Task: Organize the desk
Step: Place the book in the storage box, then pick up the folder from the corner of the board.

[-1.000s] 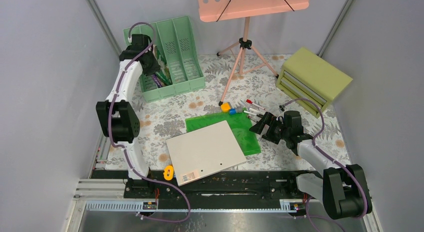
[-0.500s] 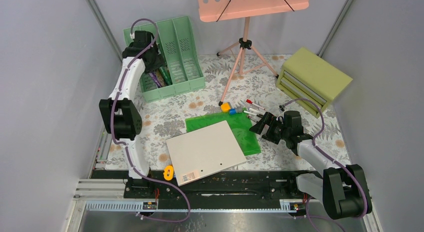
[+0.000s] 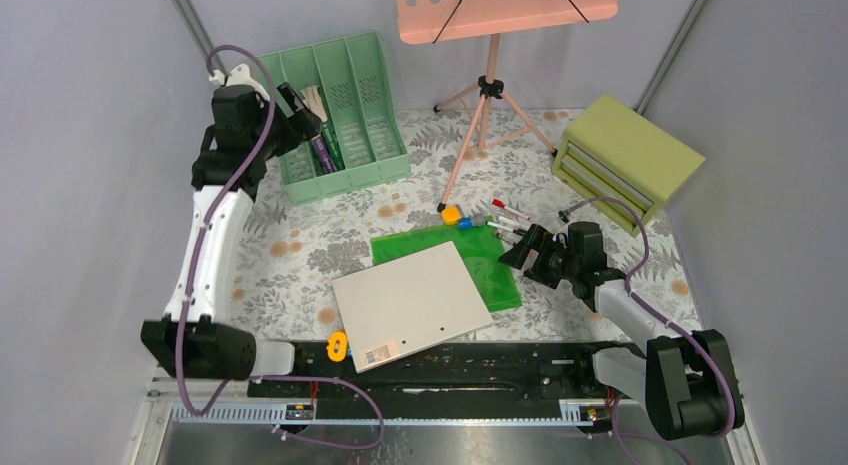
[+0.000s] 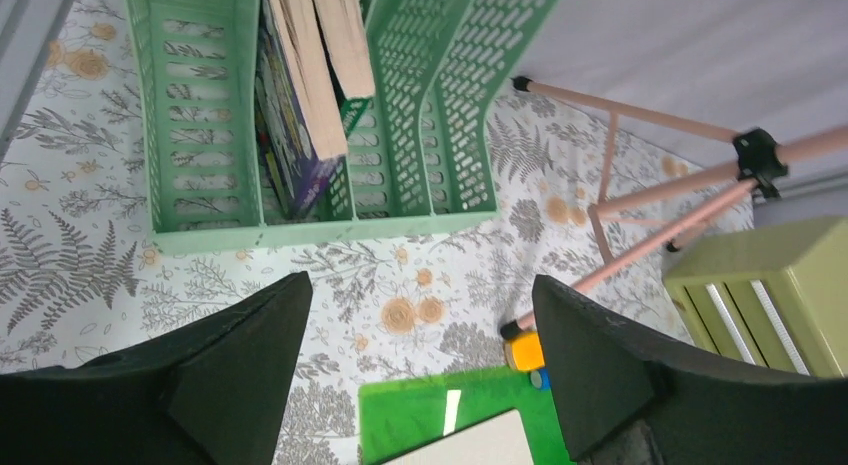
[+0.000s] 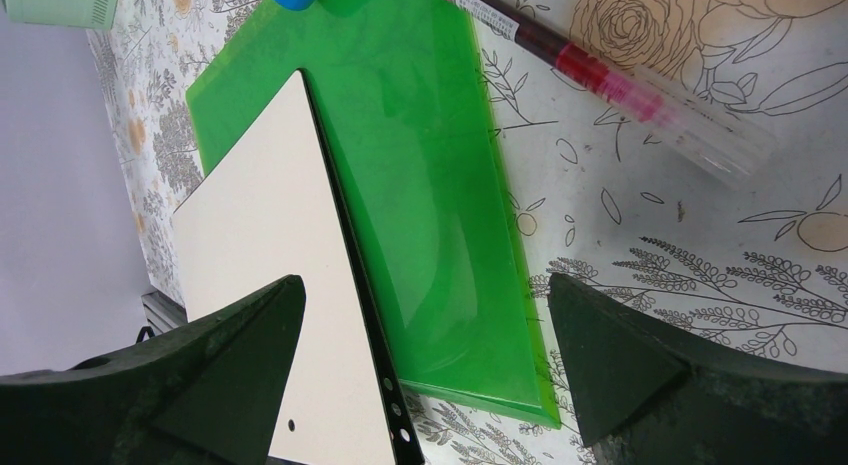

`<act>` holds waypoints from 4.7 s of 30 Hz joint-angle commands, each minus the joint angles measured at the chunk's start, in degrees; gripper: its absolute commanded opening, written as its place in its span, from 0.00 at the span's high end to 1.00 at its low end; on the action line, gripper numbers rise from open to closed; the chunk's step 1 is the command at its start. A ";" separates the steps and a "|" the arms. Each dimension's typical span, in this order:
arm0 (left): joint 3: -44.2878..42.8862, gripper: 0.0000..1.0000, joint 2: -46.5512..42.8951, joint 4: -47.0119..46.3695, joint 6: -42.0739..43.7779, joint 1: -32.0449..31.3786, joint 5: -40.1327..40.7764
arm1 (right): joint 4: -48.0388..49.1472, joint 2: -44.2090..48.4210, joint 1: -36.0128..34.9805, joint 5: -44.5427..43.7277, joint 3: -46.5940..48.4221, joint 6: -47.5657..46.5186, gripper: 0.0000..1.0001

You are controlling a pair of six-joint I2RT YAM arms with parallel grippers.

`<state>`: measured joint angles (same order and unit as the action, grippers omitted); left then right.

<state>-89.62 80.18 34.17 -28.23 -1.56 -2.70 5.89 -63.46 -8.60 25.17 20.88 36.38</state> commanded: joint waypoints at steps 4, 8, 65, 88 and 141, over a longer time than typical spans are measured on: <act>10.40 0.16 -12.94 -3.11 1.34 0.83 -6.86 | 1.23 1.62 0.35 1.11 1.72 0.20 0.01; 16.88 0.12 -21.37 -0.29 2.37 0.94 -5.06 | 1.23 2.64 0.38 0.89 1.36 0.35 0.01; 45.84 0.01 -21.62 17.42 -9.30 1.42 -7.19 | -15.52 -2.89 -16.08 -1.42 9.50 3.12 0.01; 53.51 0.04 -17.32 12.21 -14.62 1.51 -11.27 | -8.82 -6.20 -16.12 2.74 6.44 4.11 0.01; 47.99 0.76 -28.10 12.05 -10.54 0.61 -21.95 | 2.59 -14.71 -16.91 16.77 4.11 8.91 0.25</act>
<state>-38.20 52.51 44.71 -40.82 -0.49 -26.57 6.85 -78.54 -24.88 40.25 25.41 45.28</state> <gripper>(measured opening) 0.265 0.752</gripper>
